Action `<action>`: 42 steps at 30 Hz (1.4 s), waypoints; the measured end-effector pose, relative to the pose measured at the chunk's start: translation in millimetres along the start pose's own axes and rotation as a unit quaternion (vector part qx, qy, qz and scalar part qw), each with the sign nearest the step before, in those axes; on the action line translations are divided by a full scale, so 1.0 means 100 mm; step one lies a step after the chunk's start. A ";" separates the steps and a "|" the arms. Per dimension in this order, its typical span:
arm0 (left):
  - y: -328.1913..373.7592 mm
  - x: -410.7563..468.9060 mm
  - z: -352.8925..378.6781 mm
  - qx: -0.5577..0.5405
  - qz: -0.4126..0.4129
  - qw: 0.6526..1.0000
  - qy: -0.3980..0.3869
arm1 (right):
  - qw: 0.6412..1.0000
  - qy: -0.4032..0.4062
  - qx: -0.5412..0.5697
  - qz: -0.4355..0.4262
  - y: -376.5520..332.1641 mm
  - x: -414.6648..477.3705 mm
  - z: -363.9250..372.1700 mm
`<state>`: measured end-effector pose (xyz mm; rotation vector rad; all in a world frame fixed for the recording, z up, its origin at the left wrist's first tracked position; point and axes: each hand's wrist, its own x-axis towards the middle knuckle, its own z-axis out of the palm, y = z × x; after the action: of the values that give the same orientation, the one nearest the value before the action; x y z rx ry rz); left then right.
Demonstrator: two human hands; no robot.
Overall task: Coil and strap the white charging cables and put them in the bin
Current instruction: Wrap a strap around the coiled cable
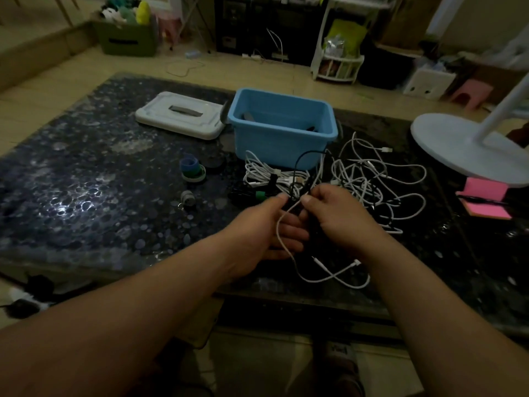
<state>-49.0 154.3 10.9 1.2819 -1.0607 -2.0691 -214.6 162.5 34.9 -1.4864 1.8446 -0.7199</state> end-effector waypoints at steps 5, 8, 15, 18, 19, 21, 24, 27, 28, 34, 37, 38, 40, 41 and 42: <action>0.05 0.14 -0.08 -0.054 0.107 0.989 0.087 | 0.998 -0.064 -0.009 0.011 0.07 0.05 -0.11; 0.14 0.23 -0.20 -0.057 0.109 0.979 0.165 | 0.992 -0.049 0.111 0.035 0.09 0.06 -0.19; -0.01 0.24 0.27 0.210 0.159 0.964 0.032 | 0.846 -0.063 0.529 0.018 -0.16 0.10 -0.23; 0.05 0.29 0.35 0.258 0.247 0.927 0.111 | 0.823 -0.059 0.565 0.007 -0.25 0.13 -0.18; 0.10 0.29 0.34 0.230 0.260 0.924 0.158 | 0.824 -0.057 0.564 0.001 -0.25 0.14 -0.17; 0.19 0.27 0.26 0.171 0.267 0.922 0.223 | 0.837 -0.053 0.545 -0.010 -0.24 0.15 -0.16; 0.26 0.21 0.14 0.152 0.291 0.912 0.247 | 0.853 -0.047 0.520 -0.016 -0.21 0.17 -0.12; 0.30 0.14 0.06 0.144 0.301 0.921 0.202 | 0.864 -0.041 0.501 -0.013 -0.24 0.16 -0.05; 0.31 0.13 0.03 0.150 0.293 0.928 0.177 | 0.867 -0.041 0.497 -0.015 -0.26 0.15 -0.02; 0.35 0.11 -0.13 0.245 0.287 0.923 0.078 | 0.879 -0.037 0.476 -0.002 -0.35 0.10 0.20; 0.37 0.11 -0.15 0.244 0.288 0.925 0.048 | 0.896 -0.040 0.443 0.005 -0.36 0.09 0.26; 0.36 0.14 -0.16 0.247 0.283 0.926 0.041 | 0.901 -0.033 0.432 -0.001 -0.35 0.09 0.26; 0.36 0.12 -0.16 0.280 0.288 0.915 0.039 | 0.907 -0.026 0.420 -0.014 -0.33 0.12 0.25; 0.36 0.10 -0.17 0.309 0.289 0.905 0.043 | 0.907 -0.029 0.420 -0.016 -0.33 0.14 0.24; 0.35 0.10 -0.18 0.345 0.286 0.893 0.046 | 0.905 -0.036 0.425 -0.012 -0.34 0.14 0.23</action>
<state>-36.9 119.8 29.7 1.1349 -1.9506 -1.2045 -177.9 141.7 43.6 -0.9267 1.1833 -1.2522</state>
